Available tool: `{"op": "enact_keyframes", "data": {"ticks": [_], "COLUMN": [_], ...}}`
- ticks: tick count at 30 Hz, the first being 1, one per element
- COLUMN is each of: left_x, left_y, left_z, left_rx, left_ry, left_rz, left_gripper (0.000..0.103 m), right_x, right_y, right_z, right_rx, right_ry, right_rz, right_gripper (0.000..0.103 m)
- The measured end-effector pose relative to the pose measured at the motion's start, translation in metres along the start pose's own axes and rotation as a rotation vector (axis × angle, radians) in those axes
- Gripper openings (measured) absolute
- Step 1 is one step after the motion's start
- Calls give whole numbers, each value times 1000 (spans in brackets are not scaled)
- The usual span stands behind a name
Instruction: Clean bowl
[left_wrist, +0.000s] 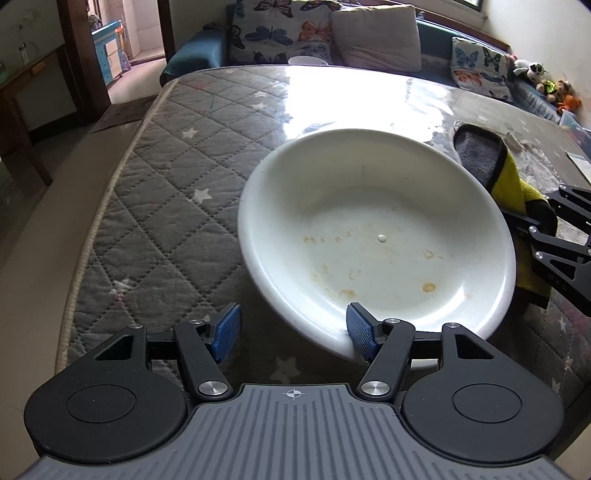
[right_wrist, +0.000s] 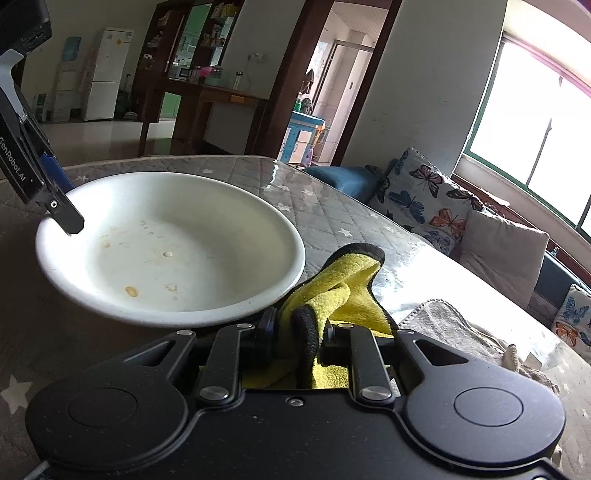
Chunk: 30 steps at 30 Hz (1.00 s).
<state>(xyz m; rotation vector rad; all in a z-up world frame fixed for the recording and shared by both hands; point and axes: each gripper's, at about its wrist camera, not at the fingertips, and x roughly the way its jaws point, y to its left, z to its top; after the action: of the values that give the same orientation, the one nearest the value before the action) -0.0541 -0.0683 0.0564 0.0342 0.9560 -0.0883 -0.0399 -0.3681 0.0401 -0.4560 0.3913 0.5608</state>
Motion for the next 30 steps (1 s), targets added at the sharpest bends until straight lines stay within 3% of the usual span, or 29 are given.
{"op": "enact_keyframes", "data": {"ticks": [19, 30], "left_x": [2, 19], "left_y": [25, 37], "left_z": [13, 22], "left_rx": [-101, -154], "left_ry": [-8, 30], "left_rz": [33, 10], "left_gripper": [64, 65], "right_x": [-23, -24], "right_y": [-3, -1], "right_z": [24, 46], "right_rx": [25, 67], "right_ry": [-95, -160], "right_rz": [-16, 47], "right_gripper": [22, 22]}}
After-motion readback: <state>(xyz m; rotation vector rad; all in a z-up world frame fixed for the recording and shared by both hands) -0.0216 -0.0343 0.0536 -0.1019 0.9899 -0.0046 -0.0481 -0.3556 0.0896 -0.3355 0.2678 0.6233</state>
